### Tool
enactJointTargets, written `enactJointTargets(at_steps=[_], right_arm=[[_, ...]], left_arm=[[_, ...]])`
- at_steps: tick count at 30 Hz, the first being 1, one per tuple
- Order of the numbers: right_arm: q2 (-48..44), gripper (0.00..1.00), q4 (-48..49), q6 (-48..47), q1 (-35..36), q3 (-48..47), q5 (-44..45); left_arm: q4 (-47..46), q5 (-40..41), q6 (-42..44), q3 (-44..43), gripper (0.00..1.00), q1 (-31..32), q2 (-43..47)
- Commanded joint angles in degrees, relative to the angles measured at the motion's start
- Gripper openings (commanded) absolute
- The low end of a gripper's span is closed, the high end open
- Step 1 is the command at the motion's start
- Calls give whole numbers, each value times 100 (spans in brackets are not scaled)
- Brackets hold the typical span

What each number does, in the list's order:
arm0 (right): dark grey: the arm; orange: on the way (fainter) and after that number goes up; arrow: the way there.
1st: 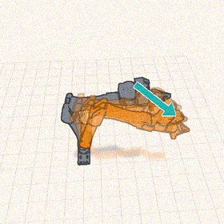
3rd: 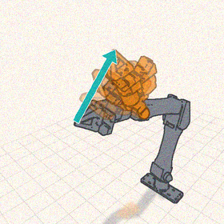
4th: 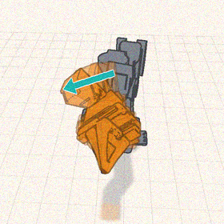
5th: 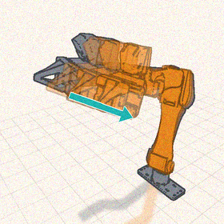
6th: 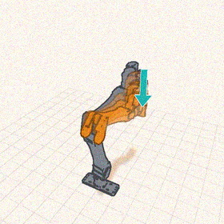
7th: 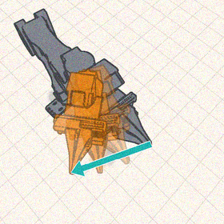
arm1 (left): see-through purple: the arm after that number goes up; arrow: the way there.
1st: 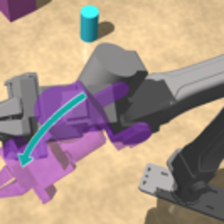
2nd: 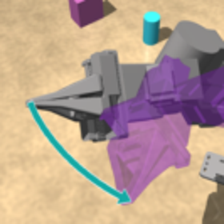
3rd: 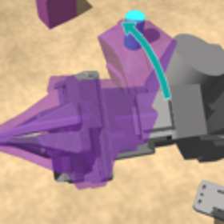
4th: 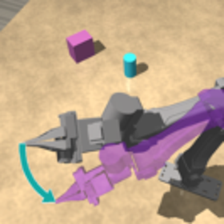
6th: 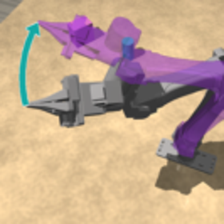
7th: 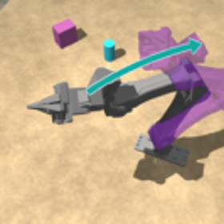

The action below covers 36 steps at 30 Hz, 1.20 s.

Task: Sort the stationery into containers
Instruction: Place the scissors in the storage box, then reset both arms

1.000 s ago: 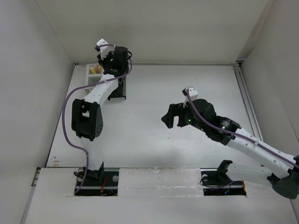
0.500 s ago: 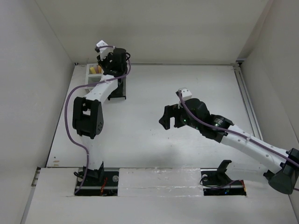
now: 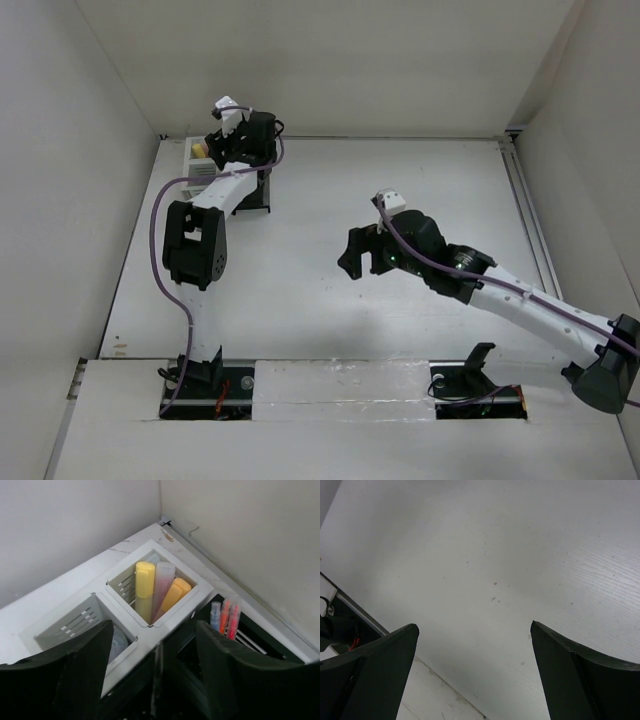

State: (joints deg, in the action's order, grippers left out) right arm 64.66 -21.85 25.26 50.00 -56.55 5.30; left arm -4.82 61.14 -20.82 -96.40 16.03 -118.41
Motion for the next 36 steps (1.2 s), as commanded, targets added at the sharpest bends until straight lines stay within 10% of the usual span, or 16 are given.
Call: enactJointTargets(at_steps=[1,8,19,36], right_arm=[[55,100,304,-91,54,-268,-135],[3,100,243,-143,54,-427,-135],[-902,100,-820,-390,54,-1287,1340],[-2554,100,-2412,-750,54,-2493,2933]], left_arm=[[-185,38,-46,-117,65,66,379],[-267,56,306,-237,100,435,1072],[3547,-1790,-466,-2638,100,700,2312],[3068,-3407,-353,3130,100,700,8241]])
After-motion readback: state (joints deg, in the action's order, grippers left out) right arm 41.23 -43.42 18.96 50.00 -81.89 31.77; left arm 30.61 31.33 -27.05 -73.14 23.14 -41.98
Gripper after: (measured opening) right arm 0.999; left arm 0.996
